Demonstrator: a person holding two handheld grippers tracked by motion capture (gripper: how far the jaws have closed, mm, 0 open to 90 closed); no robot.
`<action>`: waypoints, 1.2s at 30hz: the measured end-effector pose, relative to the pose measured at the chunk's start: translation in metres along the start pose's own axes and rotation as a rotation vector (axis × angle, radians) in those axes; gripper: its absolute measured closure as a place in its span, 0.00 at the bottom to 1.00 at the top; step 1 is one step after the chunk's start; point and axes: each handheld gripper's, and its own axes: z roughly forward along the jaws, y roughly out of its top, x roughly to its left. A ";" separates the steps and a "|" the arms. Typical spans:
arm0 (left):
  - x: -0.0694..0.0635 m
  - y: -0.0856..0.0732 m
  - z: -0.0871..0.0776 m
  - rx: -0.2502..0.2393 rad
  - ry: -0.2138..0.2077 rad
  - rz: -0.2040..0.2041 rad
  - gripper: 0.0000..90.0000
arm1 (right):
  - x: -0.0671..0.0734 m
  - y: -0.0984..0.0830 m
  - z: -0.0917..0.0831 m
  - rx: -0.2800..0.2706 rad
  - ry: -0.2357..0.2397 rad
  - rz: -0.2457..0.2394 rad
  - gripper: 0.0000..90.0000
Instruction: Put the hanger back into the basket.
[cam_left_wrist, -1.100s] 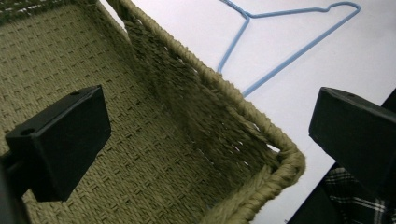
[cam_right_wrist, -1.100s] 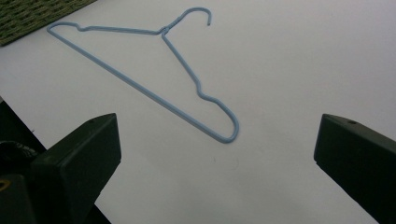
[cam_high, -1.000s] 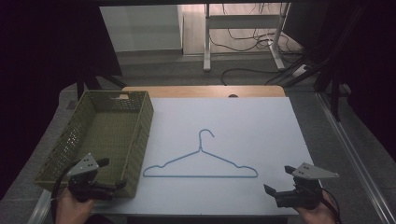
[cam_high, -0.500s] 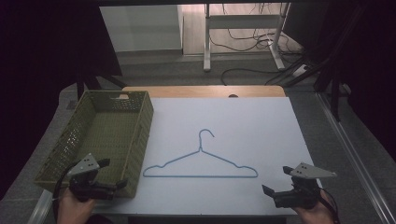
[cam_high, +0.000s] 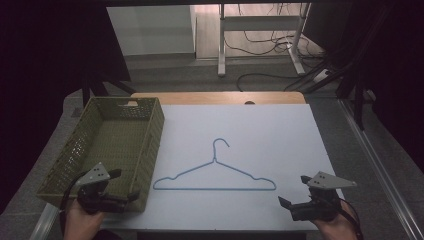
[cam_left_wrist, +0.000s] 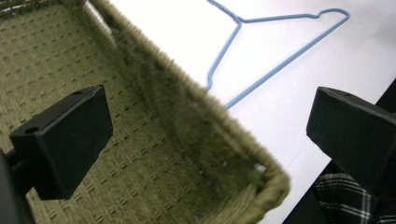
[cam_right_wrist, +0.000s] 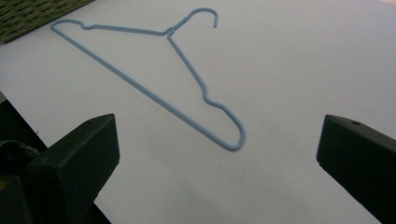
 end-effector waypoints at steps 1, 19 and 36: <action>-0.001 0.002 0.000 -0.001 -0.002 0.004 0.01 | 0.000 0.002 0.000 0.001 0.004 -0.002 0.00; -0.029 0.032 0.016 0.017 -0.072 0.055 0.00 | 0.002 0.023 0.010 0.040 0.022 -0.045 0.00; -0.059 0.065 0.055 0.042 -0.126 0.155 0.00 | 0.007 0.041 0.029 0.065 0.071 -0.056 0.00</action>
